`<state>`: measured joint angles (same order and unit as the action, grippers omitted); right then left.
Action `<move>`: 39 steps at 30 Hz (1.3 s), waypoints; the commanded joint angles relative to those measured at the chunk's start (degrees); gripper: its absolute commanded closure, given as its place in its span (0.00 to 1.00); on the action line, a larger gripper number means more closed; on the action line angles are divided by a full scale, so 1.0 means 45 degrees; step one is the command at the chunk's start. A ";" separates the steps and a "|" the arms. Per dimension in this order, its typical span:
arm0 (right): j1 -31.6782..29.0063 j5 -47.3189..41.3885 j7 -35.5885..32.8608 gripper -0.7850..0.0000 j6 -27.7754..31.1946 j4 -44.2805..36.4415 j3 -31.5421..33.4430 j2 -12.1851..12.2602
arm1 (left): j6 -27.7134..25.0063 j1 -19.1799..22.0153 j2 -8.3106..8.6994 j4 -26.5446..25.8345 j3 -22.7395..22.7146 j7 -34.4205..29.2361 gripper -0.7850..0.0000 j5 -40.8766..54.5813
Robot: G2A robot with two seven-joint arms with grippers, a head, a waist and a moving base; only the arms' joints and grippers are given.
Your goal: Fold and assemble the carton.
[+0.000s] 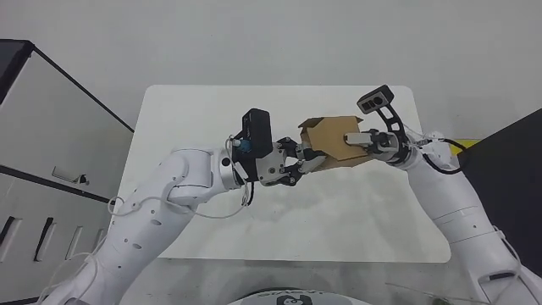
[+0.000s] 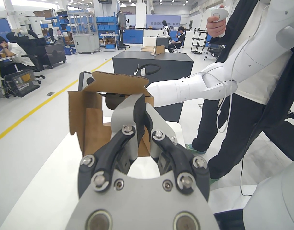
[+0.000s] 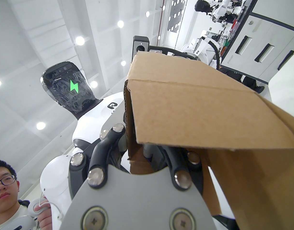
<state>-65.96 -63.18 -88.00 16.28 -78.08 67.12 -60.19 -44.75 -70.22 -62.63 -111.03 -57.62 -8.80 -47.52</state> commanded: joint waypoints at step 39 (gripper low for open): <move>-0.0052 -0.0612 0.0000 1.00 -0.0131 0.0226 -0.0140 -0.0067 | 0.0009 0.0122 -0.0163 0.0013 0.0179 -0.0047 1.00 -0.0020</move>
<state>-66.17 -65.82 -88.00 15.69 -77.06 66.44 -60.50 -44.69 -69.60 -63.38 -110.90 -56.71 -9.01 -47.56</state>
